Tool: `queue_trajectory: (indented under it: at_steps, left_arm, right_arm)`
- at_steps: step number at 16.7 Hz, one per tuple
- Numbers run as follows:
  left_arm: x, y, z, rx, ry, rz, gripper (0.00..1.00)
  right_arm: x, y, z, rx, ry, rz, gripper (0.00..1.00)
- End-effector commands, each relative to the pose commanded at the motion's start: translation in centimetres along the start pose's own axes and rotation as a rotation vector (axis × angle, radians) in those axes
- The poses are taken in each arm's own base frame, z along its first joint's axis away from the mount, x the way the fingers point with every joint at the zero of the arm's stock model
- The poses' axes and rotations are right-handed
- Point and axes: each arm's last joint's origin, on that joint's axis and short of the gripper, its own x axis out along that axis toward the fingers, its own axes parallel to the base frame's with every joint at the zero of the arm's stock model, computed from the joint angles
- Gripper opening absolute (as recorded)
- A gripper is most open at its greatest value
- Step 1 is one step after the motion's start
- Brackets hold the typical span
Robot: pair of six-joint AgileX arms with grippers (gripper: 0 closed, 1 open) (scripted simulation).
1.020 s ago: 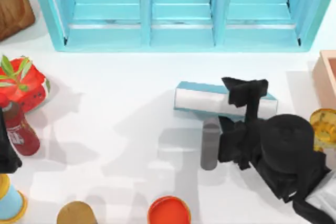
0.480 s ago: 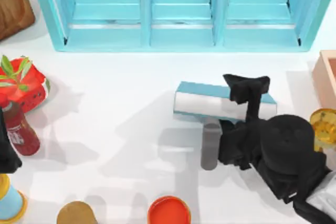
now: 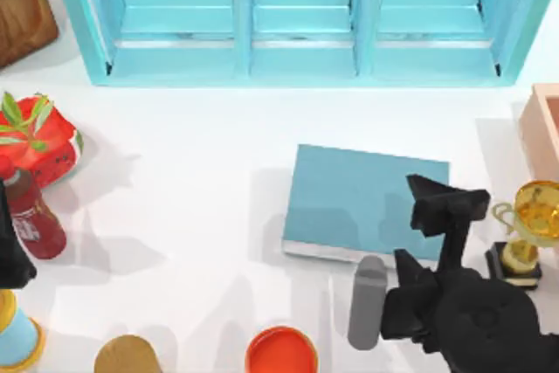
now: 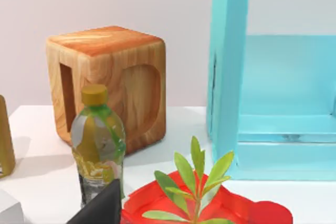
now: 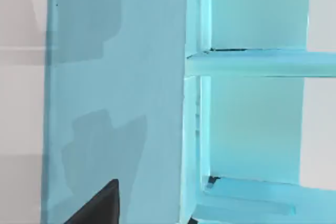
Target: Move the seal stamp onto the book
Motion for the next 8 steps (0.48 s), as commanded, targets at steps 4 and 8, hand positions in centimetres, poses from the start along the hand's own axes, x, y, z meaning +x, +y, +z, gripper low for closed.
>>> queue_trajectory:
  at_steps: [4, 8]
  left_arm:
    - [0.0, 0.0, 0.0, 0.0, 0.0, 0.0, 1.0]
    - [0.0, 0.0, 0.0, 0.0, 0.0, 0.0, 1.0]
  right_arm:
    - [-4.5, 1.9, 0.9, -0.03, -0.059, -0.009, 1.0]
    - [-6.4, 2.5, 1.8, -0.023, -0.141, -0.012, 1.0]
